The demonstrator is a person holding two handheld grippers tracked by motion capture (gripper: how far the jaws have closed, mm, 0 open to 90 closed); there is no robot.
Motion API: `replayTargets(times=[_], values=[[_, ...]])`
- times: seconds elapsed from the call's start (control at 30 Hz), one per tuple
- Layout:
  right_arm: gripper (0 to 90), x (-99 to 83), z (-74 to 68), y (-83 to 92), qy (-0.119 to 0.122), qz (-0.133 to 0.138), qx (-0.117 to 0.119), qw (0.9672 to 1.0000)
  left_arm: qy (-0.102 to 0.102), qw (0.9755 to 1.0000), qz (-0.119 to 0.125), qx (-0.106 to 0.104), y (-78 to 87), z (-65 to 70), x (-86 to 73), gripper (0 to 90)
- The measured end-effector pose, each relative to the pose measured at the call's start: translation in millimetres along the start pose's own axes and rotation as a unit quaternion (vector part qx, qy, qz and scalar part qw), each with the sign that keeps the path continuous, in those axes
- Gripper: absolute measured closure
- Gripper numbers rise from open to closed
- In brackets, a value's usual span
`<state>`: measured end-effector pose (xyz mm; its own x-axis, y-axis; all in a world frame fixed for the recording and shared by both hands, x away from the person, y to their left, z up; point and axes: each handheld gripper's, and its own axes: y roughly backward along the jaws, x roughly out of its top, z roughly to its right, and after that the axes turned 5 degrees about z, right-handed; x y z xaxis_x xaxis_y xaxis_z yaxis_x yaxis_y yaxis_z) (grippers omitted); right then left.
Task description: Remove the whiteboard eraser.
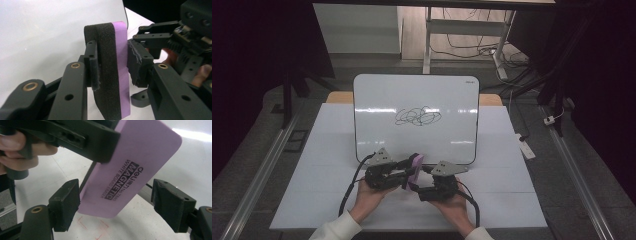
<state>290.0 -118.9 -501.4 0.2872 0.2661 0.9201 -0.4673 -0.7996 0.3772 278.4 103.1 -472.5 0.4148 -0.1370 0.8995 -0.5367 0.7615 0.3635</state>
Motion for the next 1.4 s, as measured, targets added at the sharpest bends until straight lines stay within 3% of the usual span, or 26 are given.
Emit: replayTargets(times=[0.1, 0.37, 0.5, 0.6, 0.7, 0.9, 1.4], values=[[26.2, 0.0, 1.3, -0.9, -0.015, 0.002, 0.004, 0.9999, -0.003, 1.0000, 0.003, 0.000, 0.3, 2.4, 0.0, 62.5], [30.9, 0.6, 2.5, 0.2, -0.028, 0.017, 0.009, 0.9994, -0.001, 0.9999, 0.010, -0.001, 2.9, 2.9, 0.6, 62.8], [32.7, -0.7, 5.9, -0.7, -0.039, 0.012, 0.018, 0.9990, -0.009, 0.9998, 0.015, -0.009, 4.1, 4.7, 0.6, 63.1], [35.3, -0.6, 5.8, 0.2, -0.039, 0.013, 0.018, 0.9990, -0.010, 0.9997, 0.018, -0.011, 5.2, 5.6, 1.2, 63.2], [36.2, 2.0, 3.7, 3.3, -0.020, 0.019, 0.003, 0.9996, -0.003, 0.9996, 0.021, -0.016, 6.6, 3.8, 2.0, 63.3], [35.1, 1.0, 3.5, 3.8, -0.009, 0.020, -0.005, 0.9998, -0.006, 0.9998, 0.014, -0.011, 5.4, 4.3, 1.3, 63.4], [38.1, 1.6, 5.3, 6.2, -0.022, 0.025, -0.005, 0.9994, 0.000, 0.9998, 0.012, -0.014, 3.7, 4.4, -0.4, 63.7]])
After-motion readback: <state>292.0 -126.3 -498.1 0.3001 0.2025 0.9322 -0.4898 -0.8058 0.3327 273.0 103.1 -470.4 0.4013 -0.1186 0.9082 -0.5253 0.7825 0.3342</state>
